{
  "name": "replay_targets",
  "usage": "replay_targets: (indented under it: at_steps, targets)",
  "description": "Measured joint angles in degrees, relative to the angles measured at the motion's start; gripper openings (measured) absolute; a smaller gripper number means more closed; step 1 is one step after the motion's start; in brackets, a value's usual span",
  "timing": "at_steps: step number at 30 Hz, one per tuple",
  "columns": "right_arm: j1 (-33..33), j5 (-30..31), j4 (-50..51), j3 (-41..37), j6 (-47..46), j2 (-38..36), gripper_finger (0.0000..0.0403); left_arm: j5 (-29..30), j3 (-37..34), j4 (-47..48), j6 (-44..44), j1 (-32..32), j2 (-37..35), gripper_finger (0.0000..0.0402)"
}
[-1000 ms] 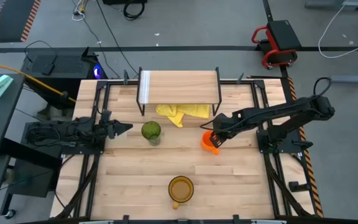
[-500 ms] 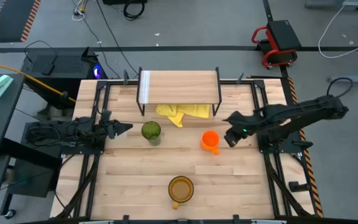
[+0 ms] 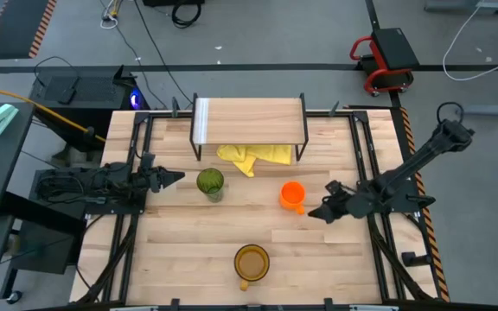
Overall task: Stack small to large cups/mugs on shelf
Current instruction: Put the orange mug on the shelf
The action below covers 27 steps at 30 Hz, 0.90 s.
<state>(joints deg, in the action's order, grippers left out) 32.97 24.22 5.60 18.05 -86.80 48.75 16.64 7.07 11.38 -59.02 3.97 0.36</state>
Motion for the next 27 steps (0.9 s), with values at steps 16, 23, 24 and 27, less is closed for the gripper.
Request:
replay_targets:
  at_steps: [16, 23, 24, 27]
  targets:
    - [-7.1, -3.1, -6.1, -6.3, 2.7, -0.1, 0.0093, -0.4, 0.0, 0.0, -1.4, 0.0, 0.0, 0.0089]
    - [-9.0, -6.1, -6.7, -6.3, 4.5, -0.1, 0.0093, -0.4, 0.0, 0.0, -1.5, 0.0, 0.0, 0.0088]
    - [-9.0, -6.3, -6.7, -6.3, 4.4, -0.1, 0.0093, -0.4, 0.0, 0.0, -1.5, 0.0, 0.0, 0.0087]
    - [-9.0, -7.0, -6.9, -6.3, 3.3, 0.4, 0.0093, -0.4, 0.0, 0.0, -1.5, 0.0, 0.0, 0.0085]
